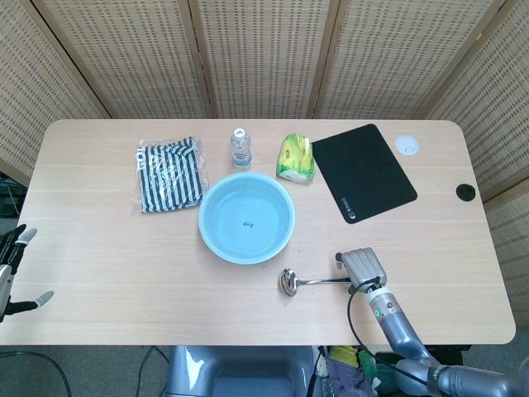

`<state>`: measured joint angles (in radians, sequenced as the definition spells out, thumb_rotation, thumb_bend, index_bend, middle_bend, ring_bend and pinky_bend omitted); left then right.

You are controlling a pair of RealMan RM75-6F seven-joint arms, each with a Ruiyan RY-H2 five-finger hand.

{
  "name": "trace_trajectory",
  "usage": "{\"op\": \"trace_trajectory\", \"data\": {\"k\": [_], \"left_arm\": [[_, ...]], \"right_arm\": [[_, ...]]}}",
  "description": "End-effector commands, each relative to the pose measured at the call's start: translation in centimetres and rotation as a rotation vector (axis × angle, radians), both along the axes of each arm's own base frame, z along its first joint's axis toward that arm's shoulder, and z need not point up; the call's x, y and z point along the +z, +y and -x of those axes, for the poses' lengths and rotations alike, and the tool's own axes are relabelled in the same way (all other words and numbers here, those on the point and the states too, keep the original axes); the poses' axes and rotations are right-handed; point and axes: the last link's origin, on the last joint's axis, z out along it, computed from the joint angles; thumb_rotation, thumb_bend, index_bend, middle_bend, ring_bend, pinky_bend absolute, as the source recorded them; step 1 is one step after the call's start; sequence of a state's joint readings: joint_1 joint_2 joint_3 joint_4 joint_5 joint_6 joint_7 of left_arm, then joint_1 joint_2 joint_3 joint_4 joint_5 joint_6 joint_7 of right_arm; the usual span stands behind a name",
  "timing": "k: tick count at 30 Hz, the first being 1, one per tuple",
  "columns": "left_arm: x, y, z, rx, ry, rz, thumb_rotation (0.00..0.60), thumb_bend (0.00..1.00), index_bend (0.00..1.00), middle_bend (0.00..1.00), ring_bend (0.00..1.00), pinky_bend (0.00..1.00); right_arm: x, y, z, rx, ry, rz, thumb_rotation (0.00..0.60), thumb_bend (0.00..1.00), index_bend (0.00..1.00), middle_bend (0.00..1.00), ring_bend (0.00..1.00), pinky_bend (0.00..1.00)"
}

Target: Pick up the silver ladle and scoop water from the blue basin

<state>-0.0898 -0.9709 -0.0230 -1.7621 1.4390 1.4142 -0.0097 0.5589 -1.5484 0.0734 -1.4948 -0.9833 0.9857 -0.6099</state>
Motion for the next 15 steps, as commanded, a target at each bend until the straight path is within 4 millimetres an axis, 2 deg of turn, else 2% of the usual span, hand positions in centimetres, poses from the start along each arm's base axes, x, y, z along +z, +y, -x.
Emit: {"op": "trace_trajectory", "data": {"k": [1, 8, 15], "left_arm": [[-0.04, 0.02, 0.01, 0.001, 0.0, 0.001, 0.6, 0.0, 0.0, 0.0, 0.0, 0.0], [-0.22, 0.01, -0.05, 0.0, 0.002, 0.008, 0.6, 0.0, 0.0, 0.0, 0.0, 0.0], [-0.33, 0.08, -0.03, 0.003, 0.005, 0.01, 0.6, 0.0, 0.0, 0.0, 0.0, 0.0]], "right_arm": [[-0.28, -0.15, 0.38, -0.019, 0.026, 0.027, 0.6, 0.15, 0.48, 0.81, 0.82, 1.0], [-0.45, -0.22, 0.93, -0.032, 0.068, 0.053, 0.6, 0.16, 0.48, 0.83, 0.84, 1.0], [-0.87, 0.03, 0.44, -0.057, 0.044, 0.053, 0.6, 0.18, 0.48, 0.87, 0.89, 1.0]]}}
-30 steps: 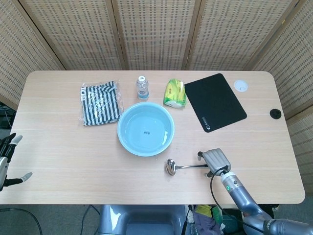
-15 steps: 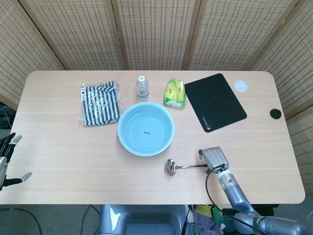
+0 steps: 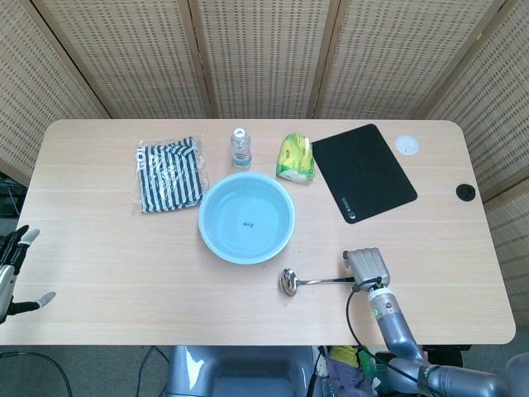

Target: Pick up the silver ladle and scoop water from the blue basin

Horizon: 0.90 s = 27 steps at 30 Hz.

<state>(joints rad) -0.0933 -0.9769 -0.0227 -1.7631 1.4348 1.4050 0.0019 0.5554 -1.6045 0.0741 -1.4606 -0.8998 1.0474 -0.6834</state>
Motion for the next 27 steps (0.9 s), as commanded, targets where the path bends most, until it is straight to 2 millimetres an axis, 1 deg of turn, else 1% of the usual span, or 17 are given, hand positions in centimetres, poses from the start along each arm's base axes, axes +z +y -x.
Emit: {"op": "trace_trajectory", "data": {"k": [1, 5, 9, 13, 19, 27], "left_arm": [[-0.05, -0.01, -0.04, -0.001, 0.001, 0.002, 0.6, 0.0, 0.0, 0.0, 0.0, 0.0], [0.01, 0.0, 0.03, 0.002, 0.0, -0.002, 0.6, 0.0, 0.0, 0.0, 0.0, 0.0], [0.02, 0.02, 0.09, 0.004, 0.0, -0.001, 0.6, 0.0, 0.0, 0.0, 0.0, 0.0], [-0.03, 0.03, 0.07, 0.002, 0.001, 0.001, 0.6, 0.0, 0.0, 0.0, 0.0, 0.0], [-0.21, 0.01, 0.04, 0.003, 0.005, 0.006, 0.6, 0.0, 0.0, 0.0, 0.0, 0.0], [-0.13, 0.0, 0.24, 0.01, 0.004, 0.003, 0.6, 0.0, 0.0, 0.0, 0.0, 0.0]], "right_arm": [[-0.12, -0.08, -0.24, -0.005, 0.001, 0.009, 0.6, 0.19, 0.48, 0.87, 0.89, 1.0], [-0.36, -0.16, -0.27, -0.014, 0.013, 0.021, 0.6, 0.23, 0.48, 0.88, 0.9, 1.0], [-0.54, -0.22, 0.1, -0.017, 0.021, 0.044, 0.6, 0.26, 0.5, 0.89, 0.9, 1.0], [-0.8, -0.01, 0.64, -0.039, 0.029, 0.022, 0.6, 0.26, 0.51, 0.89, 0.9, 1.0], [-0.72, 0.08, 0.37, -0.053, 0.027, 0.0, 0.6, 0.26, 0.51, 0.89, 0.9, 1.0], [-0.91, -0.31, 0.43, -0.063, 0.041, -0.005, 0.6, 0.26, 0.51, 0.89, 0.9, 1.0]]}}
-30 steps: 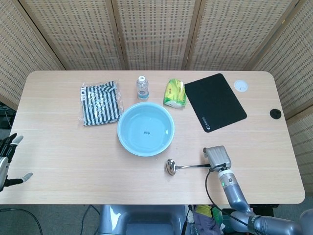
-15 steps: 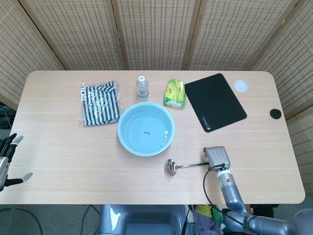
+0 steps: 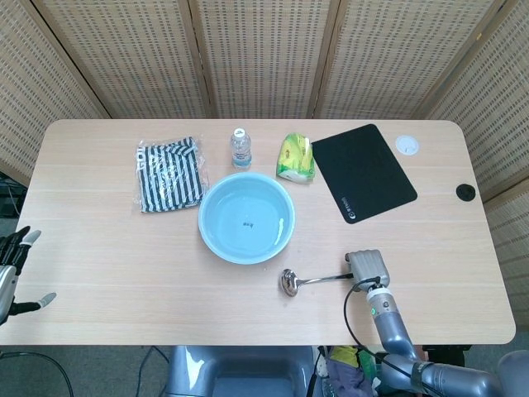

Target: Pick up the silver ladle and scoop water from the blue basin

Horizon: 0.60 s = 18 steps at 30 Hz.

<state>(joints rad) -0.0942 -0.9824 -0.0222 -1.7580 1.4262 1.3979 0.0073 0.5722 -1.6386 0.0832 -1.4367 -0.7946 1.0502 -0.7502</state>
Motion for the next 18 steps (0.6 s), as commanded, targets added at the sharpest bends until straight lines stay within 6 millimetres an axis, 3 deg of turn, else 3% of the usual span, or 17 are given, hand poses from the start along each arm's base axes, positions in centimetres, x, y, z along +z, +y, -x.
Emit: {"op": "trace_trajectory", "data": {"k": [1, 18], "left_arm": [[0.07, -0.02, 0.06, 0.001, 0.0, -0.003, 0.6, 0.0, 0.0, 0.0, 0.0, 0.0], [0.04, 0.08, 0.16, 0.004, 0.003, -0.004, 0.6, 0.0, 0.0, 0.0, 0.0, 0.0]], "right_arm": [[-0.12, -0.11, 0.0, 0.0, 0.008, -0.004, 0.6, 0.26, 0.51, 0.89, 0.9, 1.0], [-0.44, -0.61, -0.08, -0.035, 0.091, -0.08, 0.6, 0.28, 0.51, 0.89, 0.9, 1.0]]}}
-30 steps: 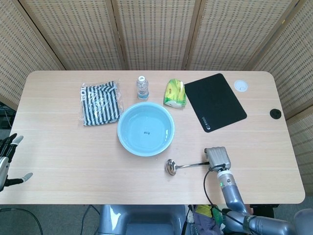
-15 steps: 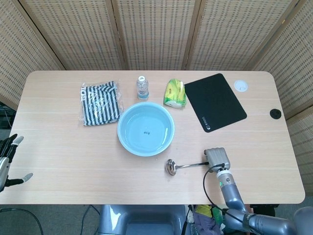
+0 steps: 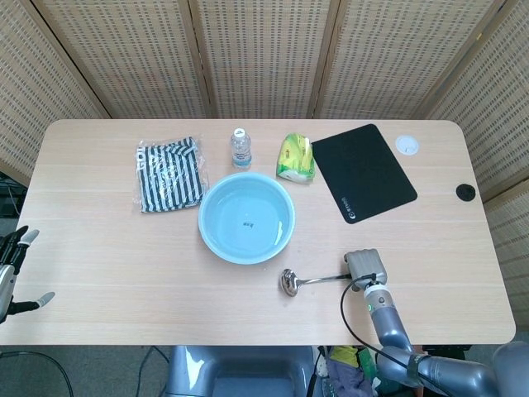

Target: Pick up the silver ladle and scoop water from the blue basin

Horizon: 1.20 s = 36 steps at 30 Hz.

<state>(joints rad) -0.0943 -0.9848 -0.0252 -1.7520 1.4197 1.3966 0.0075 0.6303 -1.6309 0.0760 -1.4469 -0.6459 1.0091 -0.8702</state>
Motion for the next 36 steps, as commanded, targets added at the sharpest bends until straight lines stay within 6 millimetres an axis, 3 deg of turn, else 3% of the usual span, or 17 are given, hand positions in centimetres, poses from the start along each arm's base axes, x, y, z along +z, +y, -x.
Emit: {"op": "trace_trajectory", "data": {"k": [1, 5, 14, 18, 26, 36], "left_arm": [[0.0, 0.0, 0.0, 0.0, 0.0, 0.0, 0.6, 0.0, 0.0, 0.0, 0.0, 0.0], [0.0, 0.0, 0.0, 0.001, 0.0, 0.001, 0.6, 0.0, 0.0, 0.0, 0.0, 0.0], [0.0, 0.0, 0.1, 0.003, -0.001, 0.001, 0.6, 0.0, 0.0, 0.0, 0.0, 0.0], [0.0, 0.1, 0.1, 0.005, -0.002, 0.002, 0.6, 0.0, 0.0, 0.0, 0.0, 0.0], [0.0, 0.0, 0.0, 0.001, -0.006, 0.005, 0.6, 0.0, 0.0, 0.0, 0.0, 0.0], [-0.1, 0.0, 0.0, 0.001, -0.006, 0.014, 0.6, 0.0, 0.0, 0.0, 0.0, 0.0]], "right_arm": [[0.0, -0.1, -0.1, 0.001, 0.014, -0.009, 0.6, 0.28, 0.51, 0.89, 0.9, 1.0], [0.1, -0.2, 0.0, -0.009, 0.031, -0.021, 0.6, 0.31, 0.52, 0.89, 0.9, 1.0], [0.5, -0.3, 0.0, -0.011, 0.044, -0.025, 0.6, 0.48, 0.71, 0.89, 0.9, 1.0], [1.3, -0.2, -0.3, 0.007, 0.012, -0.03, 0.6, 0.58, 0.74, 0.89, 0.9, 1.0], [4.7, 0.3, -0.8, 0.081, -0.098, -0.026, 0.6, 0.72, 0.78, 0.89, 0.9, 1.0], [10.3, 1.3, -0.6, 0.129, -0.187, -0.007, 0.6, 0.74, 0.79, 0.89, 0.9, 1.0]]}}
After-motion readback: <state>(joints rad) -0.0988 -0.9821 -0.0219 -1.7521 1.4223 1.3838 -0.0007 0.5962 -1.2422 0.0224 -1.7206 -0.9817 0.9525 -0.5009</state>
